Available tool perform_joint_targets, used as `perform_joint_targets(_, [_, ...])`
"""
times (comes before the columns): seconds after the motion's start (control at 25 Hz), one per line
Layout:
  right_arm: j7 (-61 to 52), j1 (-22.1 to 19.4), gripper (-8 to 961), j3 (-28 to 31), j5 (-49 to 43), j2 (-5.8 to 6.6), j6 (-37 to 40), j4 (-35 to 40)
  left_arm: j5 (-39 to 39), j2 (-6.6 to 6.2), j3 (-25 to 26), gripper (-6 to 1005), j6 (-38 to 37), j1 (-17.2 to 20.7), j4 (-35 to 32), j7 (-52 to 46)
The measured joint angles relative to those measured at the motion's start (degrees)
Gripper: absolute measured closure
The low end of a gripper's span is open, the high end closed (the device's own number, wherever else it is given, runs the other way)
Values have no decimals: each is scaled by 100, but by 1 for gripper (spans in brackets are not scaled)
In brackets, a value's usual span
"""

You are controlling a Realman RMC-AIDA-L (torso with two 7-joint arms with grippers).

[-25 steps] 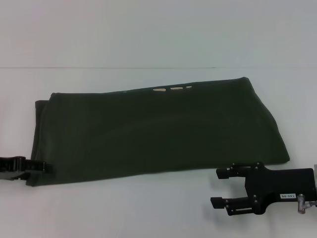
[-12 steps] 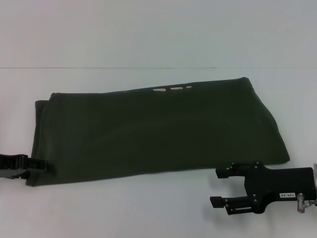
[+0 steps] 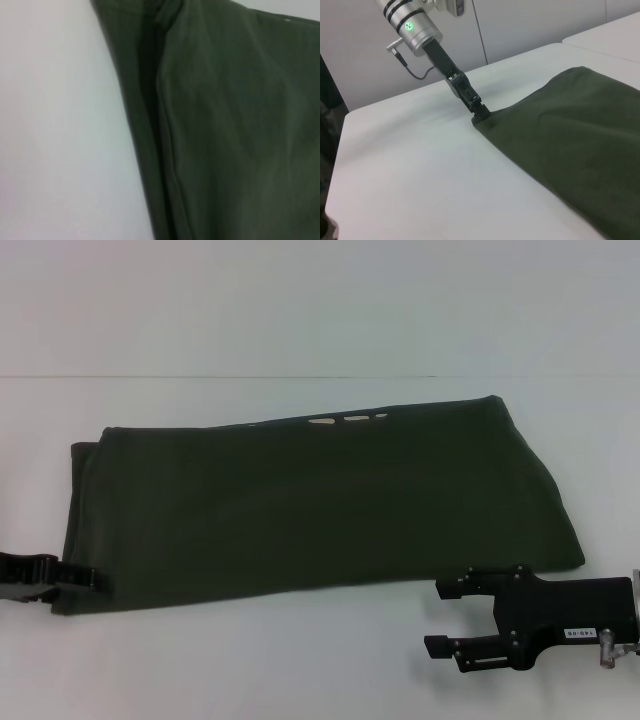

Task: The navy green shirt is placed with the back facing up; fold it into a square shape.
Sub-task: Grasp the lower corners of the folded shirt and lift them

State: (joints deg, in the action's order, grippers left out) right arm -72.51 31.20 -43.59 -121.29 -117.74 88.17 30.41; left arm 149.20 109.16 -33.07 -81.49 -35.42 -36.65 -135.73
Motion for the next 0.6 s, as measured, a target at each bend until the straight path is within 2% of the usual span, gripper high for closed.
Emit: perform_joint_targets(0.6, [0, 9, 118, 0, -65, -12, -10, 0, 8, 9, 56, 208, -146, -62, 36, -10])
